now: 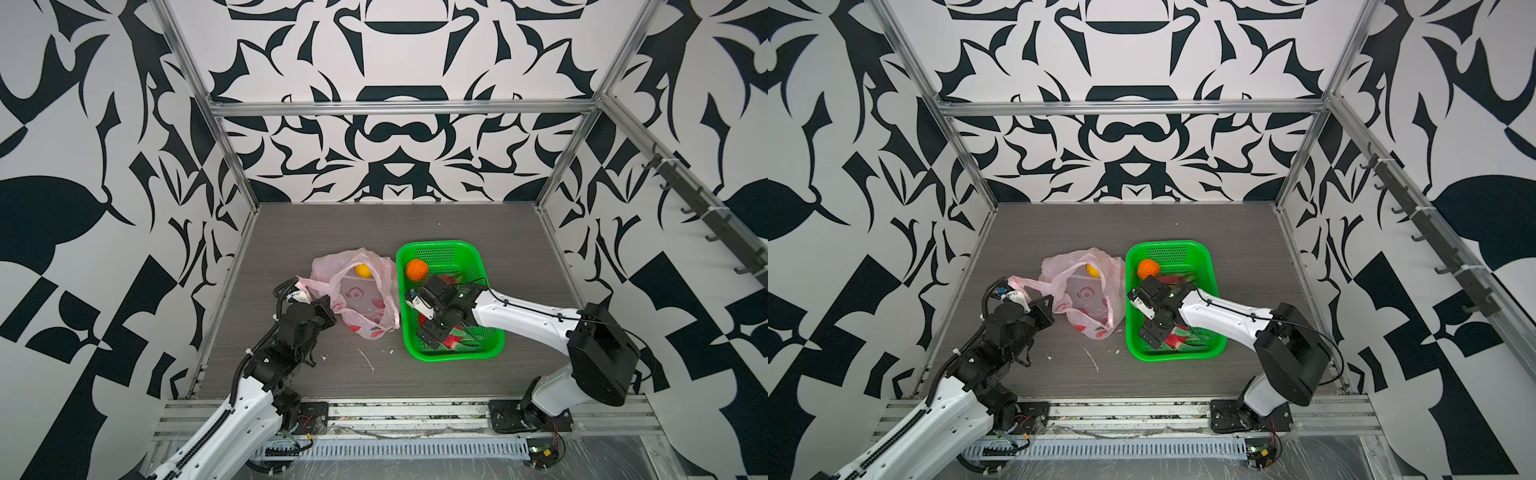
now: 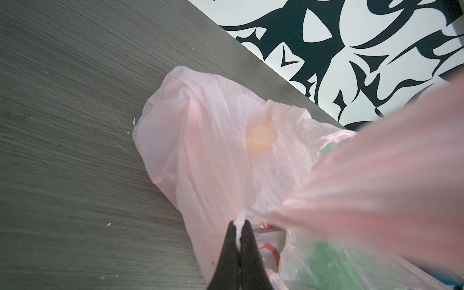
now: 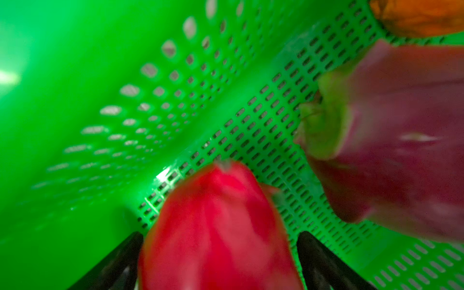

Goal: Untie the knot of the plastic bag and take out the fruit
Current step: Place the fruit in the basket.

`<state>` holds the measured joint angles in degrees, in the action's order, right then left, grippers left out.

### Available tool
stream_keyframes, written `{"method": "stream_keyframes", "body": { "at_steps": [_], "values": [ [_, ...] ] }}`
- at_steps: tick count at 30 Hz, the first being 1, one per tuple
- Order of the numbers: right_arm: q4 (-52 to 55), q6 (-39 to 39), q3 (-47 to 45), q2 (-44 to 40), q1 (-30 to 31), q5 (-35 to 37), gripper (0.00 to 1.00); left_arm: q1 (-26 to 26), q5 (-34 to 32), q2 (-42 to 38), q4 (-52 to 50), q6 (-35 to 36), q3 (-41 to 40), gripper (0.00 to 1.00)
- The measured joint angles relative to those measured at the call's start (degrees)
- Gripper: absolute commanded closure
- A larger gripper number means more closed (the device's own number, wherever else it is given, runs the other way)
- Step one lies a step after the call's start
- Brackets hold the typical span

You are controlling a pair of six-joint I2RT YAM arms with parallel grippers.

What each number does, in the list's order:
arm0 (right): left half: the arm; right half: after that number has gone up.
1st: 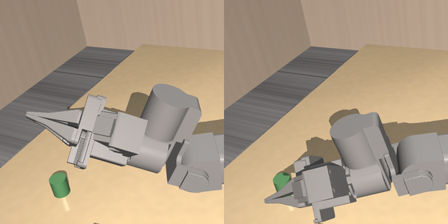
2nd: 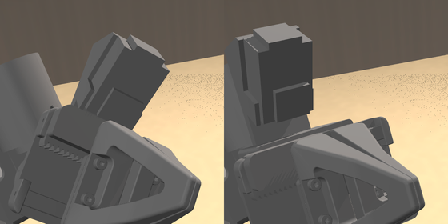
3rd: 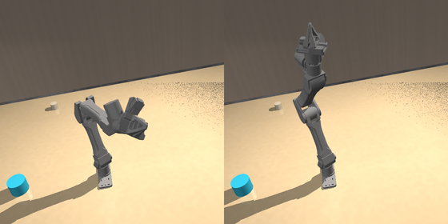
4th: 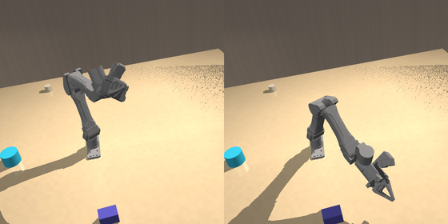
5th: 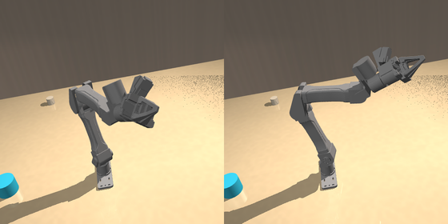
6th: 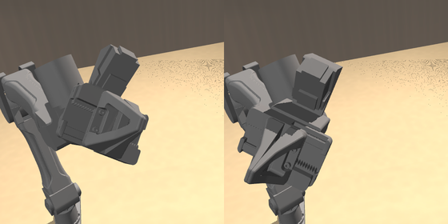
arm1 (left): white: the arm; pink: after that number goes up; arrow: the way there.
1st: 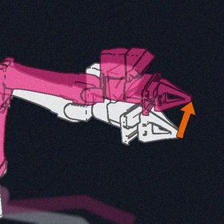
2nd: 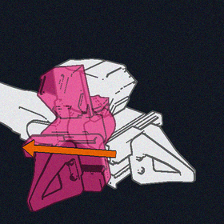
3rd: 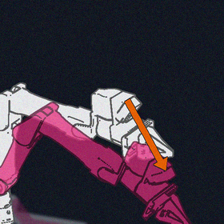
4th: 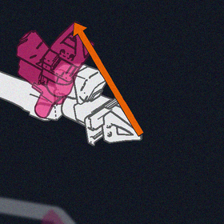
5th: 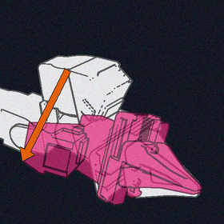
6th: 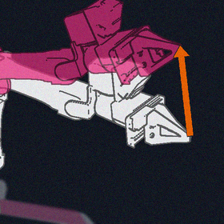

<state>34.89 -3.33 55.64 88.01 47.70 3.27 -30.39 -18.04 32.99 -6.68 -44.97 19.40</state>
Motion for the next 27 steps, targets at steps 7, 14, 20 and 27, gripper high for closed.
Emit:
{"method": "stream_keyframes", "body": {
  "at_steps": [7, 14, 20, 27],
  "values": [
    [-0.2, 3.0, 0.0, -0.9, 0.0, 1.0, 0.01, 0.0, 0.0, -0.2, 0.0, 0.0, 0.0, 1.0],
    [0.0, 4.7, 0.1, -4.6, -0.1, 1.0, 0.01, 0.0, 0.0, -0.3, 0.0, 0.0, 0.0, 1.0],
    [3.5, 6.5, 3.7, -9.7, -0.1, 1.1, 0.13, 0.0, 0.0, -1.1, 0.0, 0.0, 0.0, 1.0],
    [7.5, 10.7, 17.7, -11.6, 1.8, 3.6, 0.31, 0.0, 0.0, -3.2, -0.5, 0.0, 0.0, 1.0]
  ]
}}
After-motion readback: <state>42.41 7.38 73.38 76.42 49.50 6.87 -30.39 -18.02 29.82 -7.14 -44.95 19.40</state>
